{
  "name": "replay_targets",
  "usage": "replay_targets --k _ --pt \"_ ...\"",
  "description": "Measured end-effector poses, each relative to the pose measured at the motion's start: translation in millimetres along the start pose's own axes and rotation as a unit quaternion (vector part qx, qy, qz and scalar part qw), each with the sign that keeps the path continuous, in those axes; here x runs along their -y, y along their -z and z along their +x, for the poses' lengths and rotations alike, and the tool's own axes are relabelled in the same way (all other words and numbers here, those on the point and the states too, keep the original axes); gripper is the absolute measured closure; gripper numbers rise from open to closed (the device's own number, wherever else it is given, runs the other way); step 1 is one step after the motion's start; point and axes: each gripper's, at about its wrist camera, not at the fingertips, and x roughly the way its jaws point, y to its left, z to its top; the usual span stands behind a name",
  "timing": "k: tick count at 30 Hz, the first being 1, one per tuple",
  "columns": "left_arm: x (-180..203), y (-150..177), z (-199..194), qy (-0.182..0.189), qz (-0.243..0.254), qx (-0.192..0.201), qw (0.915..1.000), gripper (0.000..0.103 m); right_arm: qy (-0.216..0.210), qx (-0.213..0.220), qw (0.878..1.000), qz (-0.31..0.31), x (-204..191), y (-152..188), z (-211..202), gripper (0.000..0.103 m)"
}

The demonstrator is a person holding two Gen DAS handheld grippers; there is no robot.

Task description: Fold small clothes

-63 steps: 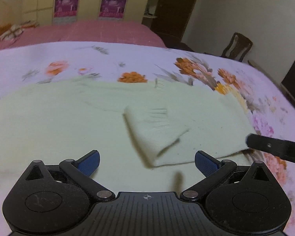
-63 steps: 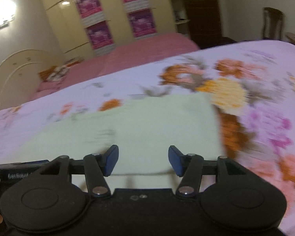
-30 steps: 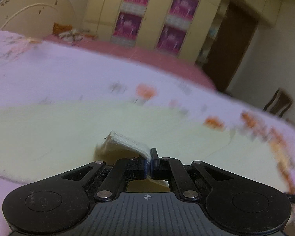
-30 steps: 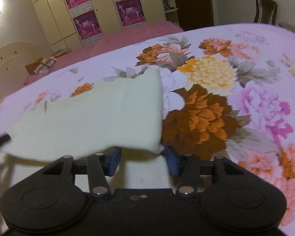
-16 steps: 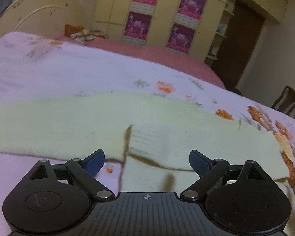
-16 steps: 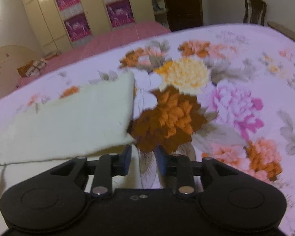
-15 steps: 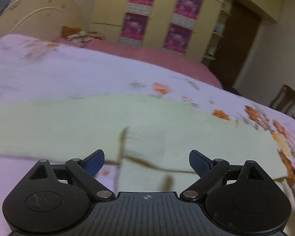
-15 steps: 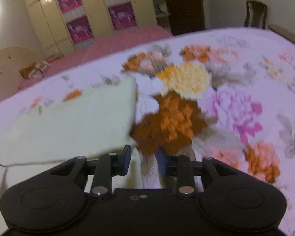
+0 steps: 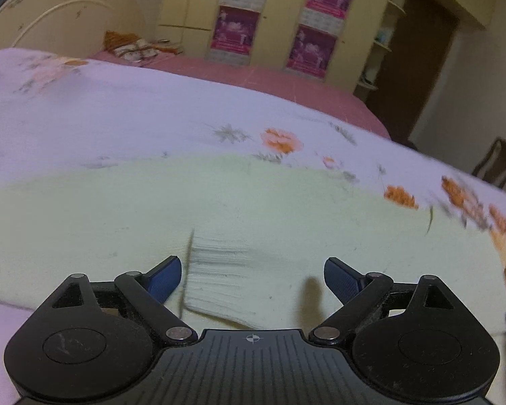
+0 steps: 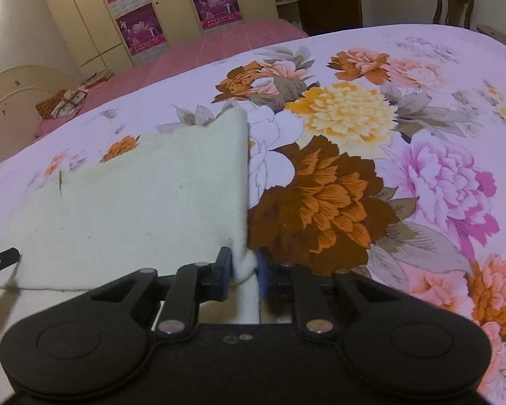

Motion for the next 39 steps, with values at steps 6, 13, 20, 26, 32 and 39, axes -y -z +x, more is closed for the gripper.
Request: replay_targets --k 6,13,20,26,32,39 --pt "9.5 -0.4 -2.8 0.019 0.026 0.019 0.9993 0.011 -0.025 0.032 0.999 0.031 -0.5 -37.1 18.1 0.041" --pt "1.7 1.8 16.5 -0.004 0.036 0.003 0.9993 0.011 0.026 0.027 0.999 -0.006 -11.9 -50.6 57.1 0.076" --pt "-30.9 -3.3 -14.4 0.005 -0.051 -0.017 0.9986 0.011 0.029 0.054 0.998 0.017 -9.5 -47.8 30.8 0.063" --pt "-100.1 13.5 -57.4 -0.038 -0.135 -0.015 0.99 0.011 -0.028 0.062 0.997 -0.048 -63.0 -23.8 0.5 0.054" --pt "-181.3 38.2 -109.7 -0.086 -0.251 0.017 0.964 0.02 -0.089 0.032 0.991 -0.095 -124.9 3.7 -2.5 0.045" --pt "-259.8 69.8 -131.2 -0.078 -0.39 0.064 0.9152 0.038 -0.122 0.01 0.984 -0.128 -181.7 21.6 2.1 0.045"
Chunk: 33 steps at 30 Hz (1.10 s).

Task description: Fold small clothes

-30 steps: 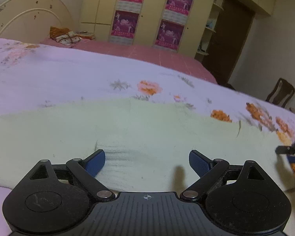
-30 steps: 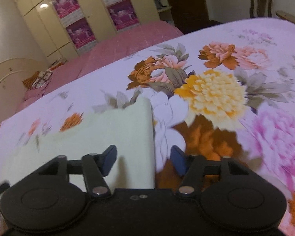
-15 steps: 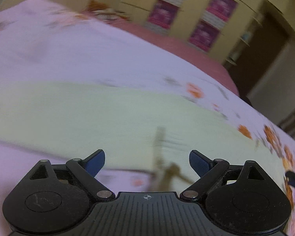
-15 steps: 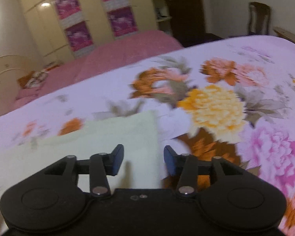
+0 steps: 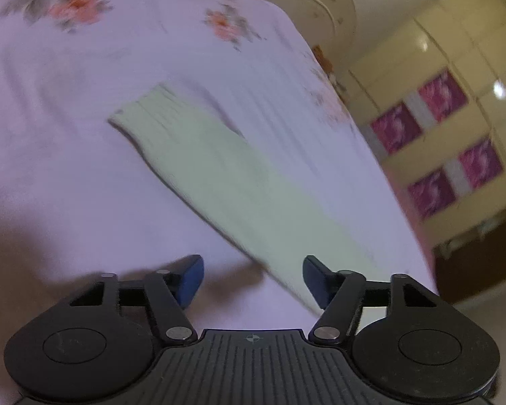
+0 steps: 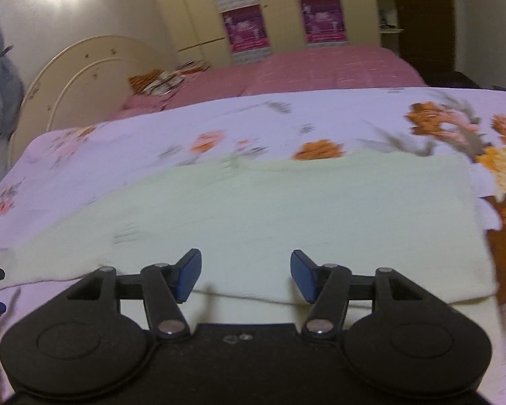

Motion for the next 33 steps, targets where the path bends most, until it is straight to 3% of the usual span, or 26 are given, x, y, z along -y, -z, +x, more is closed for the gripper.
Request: replay_targets --k 3,6,9,11,13,17,21,23,25,29,33 --pt "-5.0 -5.1 12.8 0.01 -0.015 0.018 0.9997 0.04 -0.004 -0.002 1.0 -0.013 -17.7 -0.9 7.1 0.045" --pt "-13.5 -15.0 28.4 0.021 -0.043 0.036 0.9982 0.051 -0.007 -0.007 1.0 -0.016 -30.7 -0.7 16.9 0.045" --pt "-20.9 -28.2 45.2 0.017 -0.053 0.046 0.9974 0.073 -0.005 -0.007 1.0 -0.018 -37.1 -1.8 24.3 0.045" --pt "-26.7 -40.6 54.8 0.011 -0.068 0.044 0.9966 0.096 -0.001 -0.009 1.0 -0.02 -40.8 -3.0 29.7 0.045" --pt "-30.3 -47.2 58.8 0.014 -0.077 0.047 0.9958 0.098 0.004 -0.01 1.0 -0.02 -43.7 -4.3 35.6 0.045" --pt "-2.9 -49.7 53.2 0.04 -0.014 0.059 0.9974 0.099 0.016 -0.003 0.999 -0.032 -52.8 -5.6 44.0 0.045" --pt "49.1 -52.9 51.9 0.094 0.056 0.057 0.9924 0.099 0.031 -0.025 0.996 -0.077 -67.8 7.4 64.5 0.043" --pt "82.5 -47.5 46.9 0.126 0.101 0.053 0.9855 0.099 0.059 -0.01 0.987 -0.148 -83.0 22.9 71.4 0.039" --pt "123.6 -33.6 41.0 0.164 0.147 0.039 0.9746 0.099 0.058 -0.003 0.987 -0.148 -83.6 24.9 70.9 0.039" --pt "208.8 5.9 50.0 0.239 0.214 -0.012 0.9471 0.099 0.005 -0.002 0.998 -0.067 -58.3 10.6 51.3 0.043" --pt "278.3 77.3 70.9 0.29 0.261 -0.09 0.9165 0.099 -0.004 0.017 1.0 0.015 -14.3 5.4 16.5 0.042"
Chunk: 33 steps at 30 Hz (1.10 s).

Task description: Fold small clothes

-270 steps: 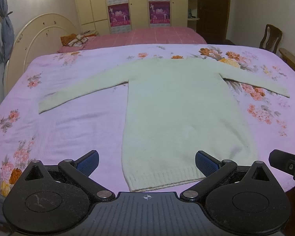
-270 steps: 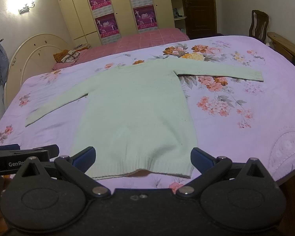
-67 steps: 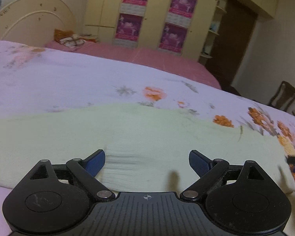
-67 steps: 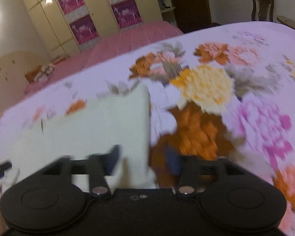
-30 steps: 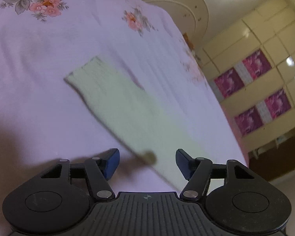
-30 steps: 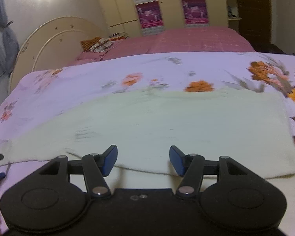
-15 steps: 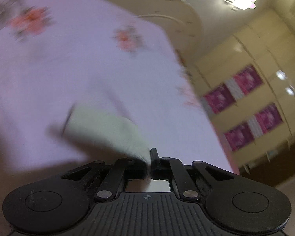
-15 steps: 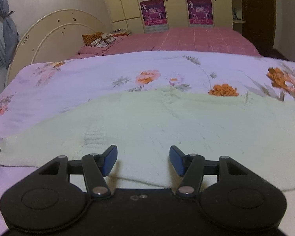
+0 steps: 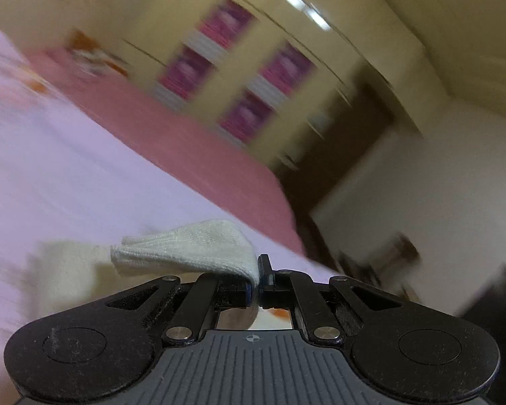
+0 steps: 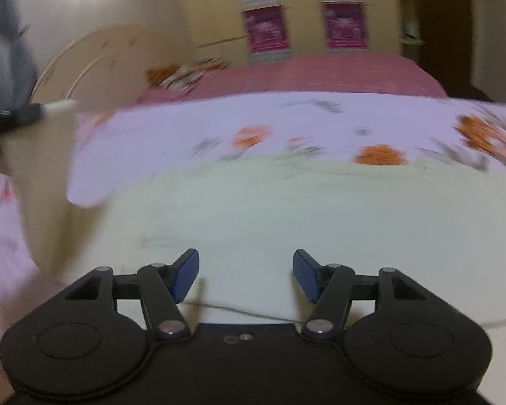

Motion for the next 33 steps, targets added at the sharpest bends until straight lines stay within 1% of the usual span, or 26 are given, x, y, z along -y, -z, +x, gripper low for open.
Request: replay_targets --k 2,4,5,6,7,9,10,11,12,13,14,15,17,19,20,21,23,26,27,29,30,31,32,33 --pt "22.4 19.6 35.1 0.024 -0.003 -0.043 0.9988 0.099 0.003 0.003 1.0 0.028 24.5 2.5 -17.7 0.042" --pt "46.4 42.1 68.0 0.037 0.021 -0.092 0.9948 0.099 0.013 0.005 0.999 0.046 48.6 10.5 -33.0 0.042" --pt "56.5 55.7 85.0 0.039 0.035 -0.123 0.9911 0.098 0.018 0.004 0.998 0.053 58.4 15.1 -38.5 0.042" --pt "63.4 68.6 101.4 0.035 0.045 -0.16 0.9855 0.099 0.026 0.003 0.998 0.061 68.7 20.5 -44.1 0.042" --pt "66.1 78.7 111.0 0.028 0.053 -0.184 0.9811 0.098 0.033 0.001 0.997 0.068 77.0 25.5 -48.2 0.042" --pt "70.5 90.1 121.5 0.006 0.074 -0.21 0.975 0.098 0.039 -0.003 0.996 0.083 90.3 32.4 -53.5 0.042" --pt "73.4 92.6 118.6 0.003 0.072 -0.212 0.9746 0.096 0.039 -0.003 0.995 0.089 96.6 32.9 -55.4 0.042" --pt "72.5 89.9 116.3 0.002 0.067 -0.209 0.9755 0.073 0.038 -0.003 0.995 0.093 100.0 34.8 -57.7 0.041" --pt "73.7 86.9 111.0 0.001 0.066 -0.203 0.977 0.052 0.037 -0.001 0.995 0.096 102.1 35.6 -59.4 0.041" --pt "77.3 87.0 99.7 -0.006 0.07 -0.187 0.9797 0.014 0.033 0.0 0.995 0.098 102.5 36.2 -60.3 0.04" --pt "78.9 86.1 84.8 -0.016 0.077 -0.16 0.9839 0.007 0.027 0.0 0.994 0.104 103.0 36.0 -59.8 0.04" --pt "77.8 86.6 68.1 -0.02 0.09 -0.136 0.9863 0.007 0.019 -0.001 0.994 0.109 104.2 34.3 -58.1 0.04" --pt "73.2 80.6 47.5 -0.035 0.117 -0.124 0.9847 0.007 0.004 -0.003 0.993 0.115 101.9 30.9 -53.8 0.04" --pt "60.4 71.9 28.7 -0.069 0.131 -0.105 0.9833 0.007 -0.005 -0.005 0.993 0.115 96.7 26.0 -49.5 0.04" --pt "52.6 66.9 20.8 -0.089 0.138 -0.095 0.9818 0.007 -0.002 -0.004 0.994 0.107 92.9 23.1 -46.8 0.04" --pt "42.3 65.0 10.5 -0.113 0.146 -0.085 0.9792 0.007 0.009 -0.002 0.996 0.088 85.7 19.7 -43.7 0.04" --pt "21.9 65.3 -7.4 -0.153 0.159 -0.078 0.9722 0.007 0.029 0.0 0.999 0.029 66.1 15.1 -36.2 0.04" --pt "-6.0 72.2 -25.2 -0.197 0.177 -0.088 0.9602 0.008 0.026 -0.01 0.999 -0.017 46.1 17.0 -29.9 0.04" --pt "-13.3 75.5 -28.8 -0.205 0.18 -0.092 0.9577 0.008 0.027 -0.011 0.999 -0.033 39.1 19.4 -29.2 0.04" --pt "-24.3 81.1 -35.1 -0.213 0.184 -0.091 0.9553 0.008 0.031 -0.011 0.997 -0.066 26.1 23.7 -27.1 0.04" --pt "-26.2 83.4 -35.4 -0.213 0.189 -0.088 0.9545 0.01 0.042 -0.007 0.996 -0.083 19.4 24.8 -25.3 0.04" --pt "-25.2 85.9 -31.3 -0.215 0.198 -0.085 0.9527 0.014 0.056 -0.003 0.994 -0.097 15.2 24.1 -21.9 0.042" --pt "-25.0 88.6 -26.5 -0.218 0.207 -0.083 0.9499 0.015 0.072 0.001 0.992 -0.108 11.2 22.1 -16.9 0.044" --pt "-25.8 90.3 -22.5 -0.224 0.215 -0.083 0.9468 0.016 0.08 0.007 0.99 -0.112 10.7 21.2 -14.3 0.05"
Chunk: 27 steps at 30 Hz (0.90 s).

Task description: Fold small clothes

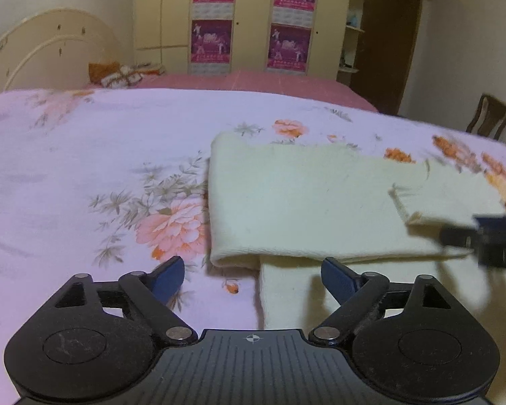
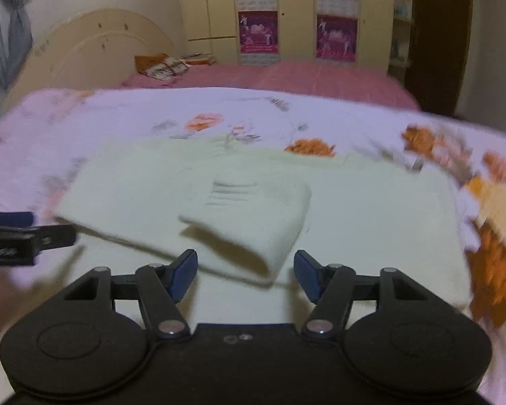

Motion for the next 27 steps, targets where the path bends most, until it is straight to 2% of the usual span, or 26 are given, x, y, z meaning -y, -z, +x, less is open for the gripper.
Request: replay_targets --k 1,4,5,6,7,8,10,12,15,16,18,19,21,23,25,27 --pt "3.5 0.3 5.4 -0.003 0.002 -0.001 1.0 0.018 0.009 0.001 1.0 -0.002 -0.1 -1.3 4.5 0.053" --pt "-3.8 1.9 7.5 -0.014 -0.017 0.011 0.9997 0.026 0.0 -0.01 0.999 0.034 10.9 -6.2 13.6 0.074" --pt "-5.6 1.4 10.0 -0.019 -0.031 0.019 0.9992 0.037 -0.002 -0.006 0.999 0.049 15.5 -7.4 12.4 0.084" --pt "-3.7 1.3 15.5 -0.027 -0.044 0.025 0.9984 0.04 -0.005 0.003 0.997 0.075 24.2 -9.0 8.0 0.094" --pt "-7.7 0.1 17.6 -0.031 -0.06 0.029 0.9973 0.048 -0.008 0.014 0.994 0.106 34.9 -10.4 3.4 0.097" --pt "-11.5 -1.4 19.8 -0.035 -0.077 0.032 0.9959 0.057 -0.011 0.023 0.99 0.14 47.2 -10.9 -2.2 0.097" --pt "-19.6 -3.9 21.3 -0.034 -0.11 0.037 0.9927 0.058 -0.007 0.036 0.982 0.188 69.0 -10.4 -11.0 0.098" --pt "-17.3 -2.1 22.5 -0.036 -0.102 0.041 0.9933 0.058 0.008 0.043 0.973 0.228 93.4 -4.9 -18.8 0.099" --pt "-12.9 6.4 28.0 -0.033 -0.095 0.033 0.9944 0.058 0.028 0.008 0.964 0.264 119.7 12.9 -10.6 0.099" --pt "-12.7 6.5 28.1 -0.032 -0.095 0.033 0.9944 0.058 0.028 -0.009 0.962 0.273 124.4 18.4 -4.9 0.099" --pt "-14.8 5.9 27.3 -0.029 -0.099 0.031 0.9942 0.058 0.017 -0.015 0.957 0.289 131.4 25.0 -3.7 0.097" --pt "-15.7 5.6 27.0 -0.029 -0.097 0.03 0.9944 0.058 0.013 -0.012 0.958 0.287 131.9 24.3 -5.0 0.094" --pt "-16.7 5.9 26.0 -0.028 -0.098 0.028 0.9944 0.058 0.016 0.0 0.959 0.284 133.7 22.8 -11.9 0.076" --pt "-16.2 4.8 24.5 -0.029 -0.098 0.027 0.9944 0.058 0.021 0.005 0.957 0.29 139.9 22.7 -14.7 0.073" --pt "-15.0 4.6 24.7 -0.031 -0.094 0.026 0.9948 0.058 0.031 -0.003 0.954 0.299 146.1 26.8 -13.9 0.08" --pt "-13.8 3.6 22.0 -0.026 -0.089 0.021 0.9954 0.058 0.049 -0.006 0.956 0.29 147.1 28.4 -14.9 0.096"
